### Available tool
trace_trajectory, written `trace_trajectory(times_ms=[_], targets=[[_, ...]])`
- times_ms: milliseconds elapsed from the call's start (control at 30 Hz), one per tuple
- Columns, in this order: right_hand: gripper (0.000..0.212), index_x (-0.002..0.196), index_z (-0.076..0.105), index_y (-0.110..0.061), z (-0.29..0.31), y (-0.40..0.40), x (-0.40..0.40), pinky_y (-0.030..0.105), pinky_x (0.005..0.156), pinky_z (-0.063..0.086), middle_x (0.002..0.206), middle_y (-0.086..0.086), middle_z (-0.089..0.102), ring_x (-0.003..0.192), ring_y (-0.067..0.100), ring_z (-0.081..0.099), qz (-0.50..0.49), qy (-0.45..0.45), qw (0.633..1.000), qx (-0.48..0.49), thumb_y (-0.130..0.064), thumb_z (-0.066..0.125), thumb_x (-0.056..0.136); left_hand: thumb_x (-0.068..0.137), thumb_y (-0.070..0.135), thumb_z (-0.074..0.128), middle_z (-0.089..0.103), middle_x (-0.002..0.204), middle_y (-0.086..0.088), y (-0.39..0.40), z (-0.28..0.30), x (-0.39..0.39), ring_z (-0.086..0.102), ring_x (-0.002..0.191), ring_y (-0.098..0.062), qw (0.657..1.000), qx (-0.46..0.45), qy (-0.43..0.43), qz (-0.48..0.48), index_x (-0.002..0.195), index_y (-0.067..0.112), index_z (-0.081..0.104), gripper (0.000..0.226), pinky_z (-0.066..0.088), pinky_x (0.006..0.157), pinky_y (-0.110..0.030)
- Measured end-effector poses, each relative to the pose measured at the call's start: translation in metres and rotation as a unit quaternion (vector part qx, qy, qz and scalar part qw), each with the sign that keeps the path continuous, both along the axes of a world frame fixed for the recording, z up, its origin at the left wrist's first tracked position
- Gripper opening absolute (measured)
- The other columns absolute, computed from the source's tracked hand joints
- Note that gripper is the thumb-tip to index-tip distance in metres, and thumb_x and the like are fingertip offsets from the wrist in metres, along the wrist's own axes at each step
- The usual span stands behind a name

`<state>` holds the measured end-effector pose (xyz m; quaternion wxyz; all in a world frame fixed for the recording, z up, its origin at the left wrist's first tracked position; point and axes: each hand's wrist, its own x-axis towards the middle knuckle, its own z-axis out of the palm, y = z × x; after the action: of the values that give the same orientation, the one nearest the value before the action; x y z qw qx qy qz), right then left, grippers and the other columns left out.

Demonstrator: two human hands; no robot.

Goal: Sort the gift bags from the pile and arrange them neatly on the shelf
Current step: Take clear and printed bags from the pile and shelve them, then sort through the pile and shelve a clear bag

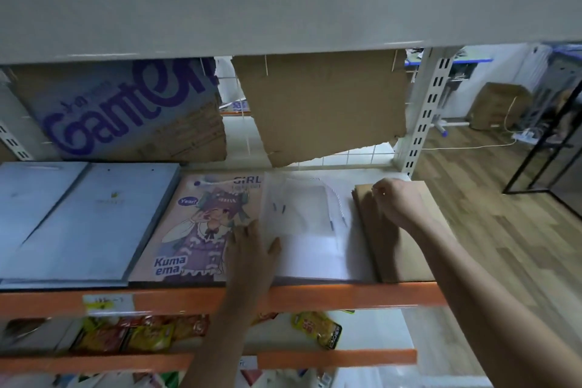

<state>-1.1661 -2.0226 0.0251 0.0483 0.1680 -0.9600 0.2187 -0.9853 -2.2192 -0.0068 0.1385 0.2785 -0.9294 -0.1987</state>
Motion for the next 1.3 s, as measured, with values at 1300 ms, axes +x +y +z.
trace_trajectory(times_ms=[1300], targets=[[0.030,0.117,0.057,-0.008,0.010,-0.625,0.420,0.031,0.092,0.043,0.118,0.009,0.057,0.108,0.022,0.050,0.479,0.061,0.875,-0.016,-0.021,0.040,0.096,0.098,0.036,0.033,0.058,0.120,-0.001,-0.493,0.057,0.447,0.049,0.115,-0.023,0.924,-0.221,-0.175,0.258,0.115,0.020,0.057,0.034,0.037,0.092,-0.035]])
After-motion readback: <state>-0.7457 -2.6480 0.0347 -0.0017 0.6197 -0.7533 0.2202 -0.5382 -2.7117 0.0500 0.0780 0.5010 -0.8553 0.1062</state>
